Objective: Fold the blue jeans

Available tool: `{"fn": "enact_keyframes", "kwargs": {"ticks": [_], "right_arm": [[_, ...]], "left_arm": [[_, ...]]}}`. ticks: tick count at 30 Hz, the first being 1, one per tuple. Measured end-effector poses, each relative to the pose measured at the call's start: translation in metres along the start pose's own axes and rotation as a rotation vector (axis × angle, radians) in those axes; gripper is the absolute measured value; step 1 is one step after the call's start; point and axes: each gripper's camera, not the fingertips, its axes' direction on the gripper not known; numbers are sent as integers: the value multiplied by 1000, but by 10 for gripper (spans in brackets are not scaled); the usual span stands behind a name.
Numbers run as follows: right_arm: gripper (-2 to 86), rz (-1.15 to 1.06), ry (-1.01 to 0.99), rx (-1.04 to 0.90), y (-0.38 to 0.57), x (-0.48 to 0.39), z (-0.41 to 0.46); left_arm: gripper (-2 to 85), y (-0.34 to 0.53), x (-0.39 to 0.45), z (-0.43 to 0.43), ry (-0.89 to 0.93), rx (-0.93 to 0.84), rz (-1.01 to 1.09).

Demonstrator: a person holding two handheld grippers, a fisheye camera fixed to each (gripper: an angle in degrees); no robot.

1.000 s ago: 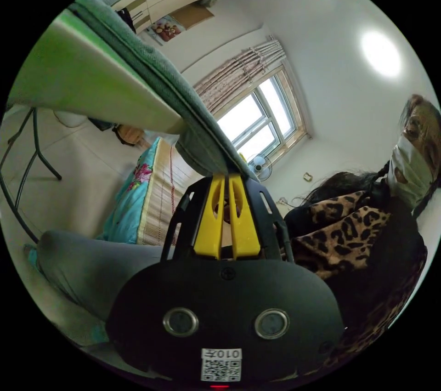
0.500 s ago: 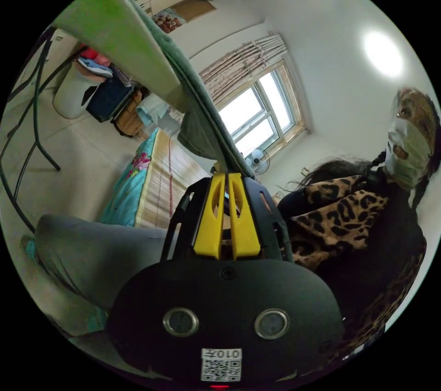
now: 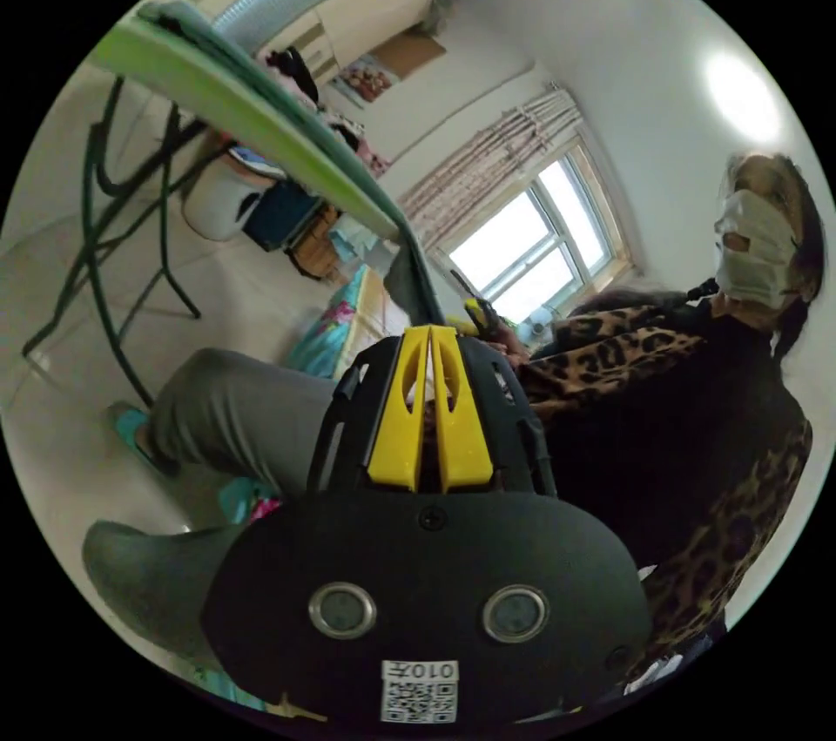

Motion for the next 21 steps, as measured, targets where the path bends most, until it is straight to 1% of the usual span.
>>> {"fn": "enact_keyframes", "kwargs": {"ticks": [1,2,3,4,6,7,9,10,11,12,13,14,15,16,17,18,19,21], "right_arm": [[52,-58,-32,80,4,-4,-11],[40,-195,-99,183,9,-18,-23],[34,-314,-143,194,6,-34,-20],[33,-355,-145,169,0,-41,-13],[30,-442,-85,-19,-36,-66,44],[30,-453,-76,-65,-47,-70,62],[30,-512,-99,-208,-90,-83,136],[30,-520,-106,-241,-102,-84,155],[30,-530,-95,-318,-125,-86,194],[29,-546,-51,-401,-148,-86,235],[29,-563,-20,-443,-157,-86,257],[29,-603,61,-524,-174,-84,300],[30,-632,164,-587,-189,-76,344],[30,-626,213,-607,-196,-70,365],[30,-599,252,-648,-211,-54,403],[30,-580,213,-683,-224,-37,435],[31,-560,194,-688,-230,-28,449],[35,-438,98,-681,-248,10,487]], "left_arm": [[-1,-13,14,-25,-39,51,39],[-1,-20,22,-37,-60,76,62],[-1,-39,36,-60,-106,130,97],[-1,-62,45,-82,-148,188,112],[-1,-102,51,-109,-195,246,120],[-1,-131,50,-122,-203,263,99],[-2,-175,49,-139,-185,288,86],[-2,-206,50,-149,-178,284,125],[-1,-223,50,-154,-189,272,135],[-1,-259,46,-165,-236,232,126],[-1,-295,37,-174,-291,187,115],[-1,-313,31,-180,-318,174,103],[-1,-346,14,-189,-361,149,40],[-1,-377,-9,-197,-373,98,-43],[-1,-392,-22,-200,-364,73,-76],[-1,-416,-44,-205,-340,53,-128],[-1,-435,-67,-210,-316,48,-209],[-1,-459,-92,-215,-242,67,-308]]}}
